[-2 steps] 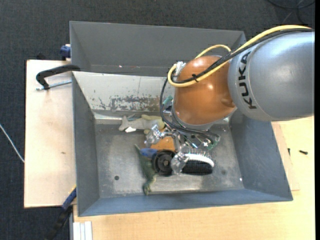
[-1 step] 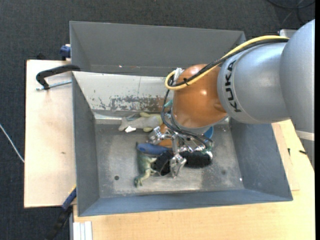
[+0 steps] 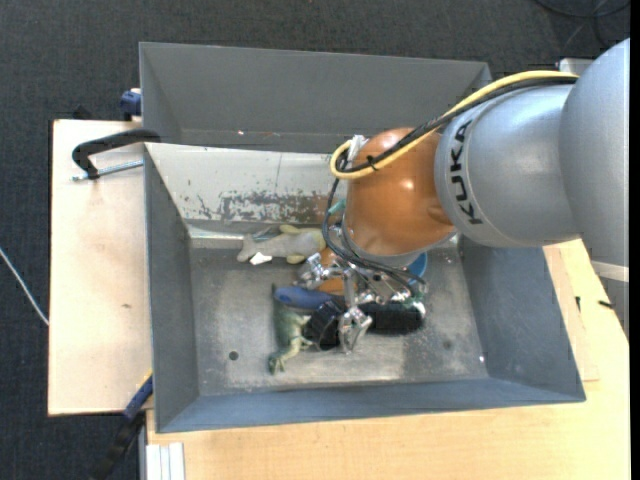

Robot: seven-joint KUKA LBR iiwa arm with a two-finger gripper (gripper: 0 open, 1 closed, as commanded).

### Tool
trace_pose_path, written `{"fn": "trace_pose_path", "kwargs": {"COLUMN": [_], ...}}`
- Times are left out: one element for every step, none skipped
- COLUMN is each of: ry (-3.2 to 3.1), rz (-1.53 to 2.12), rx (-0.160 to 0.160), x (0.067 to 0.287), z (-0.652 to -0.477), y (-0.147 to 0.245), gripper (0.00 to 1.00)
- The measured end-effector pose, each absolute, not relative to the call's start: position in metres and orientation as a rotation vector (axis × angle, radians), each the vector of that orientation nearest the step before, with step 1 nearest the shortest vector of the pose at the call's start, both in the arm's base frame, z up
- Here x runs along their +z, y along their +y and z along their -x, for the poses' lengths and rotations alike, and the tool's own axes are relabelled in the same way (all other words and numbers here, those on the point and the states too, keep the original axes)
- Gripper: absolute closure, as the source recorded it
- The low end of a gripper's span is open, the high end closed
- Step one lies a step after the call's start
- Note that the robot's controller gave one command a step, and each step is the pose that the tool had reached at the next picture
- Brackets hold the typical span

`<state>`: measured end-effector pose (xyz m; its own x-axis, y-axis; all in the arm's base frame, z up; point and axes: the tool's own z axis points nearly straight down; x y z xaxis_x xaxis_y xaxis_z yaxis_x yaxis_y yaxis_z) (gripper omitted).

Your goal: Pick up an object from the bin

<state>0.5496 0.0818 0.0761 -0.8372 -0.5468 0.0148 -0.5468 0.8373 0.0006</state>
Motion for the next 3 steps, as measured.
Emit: {"fn": "trace_pose_path", "kwargs": {"ry": [-3.009, -3.012, -2.948], "rz": [-0.934, -0.919, -1.077], "rx": [-0.002, -0.001, -0.002], "x": [0.178, 0.211, 0.207], "z": [-0.536, -0.541, -0.519], "y": [0.102, 0.098, 0.112], "gripper": [1.0, 1.0, 1.0]}}
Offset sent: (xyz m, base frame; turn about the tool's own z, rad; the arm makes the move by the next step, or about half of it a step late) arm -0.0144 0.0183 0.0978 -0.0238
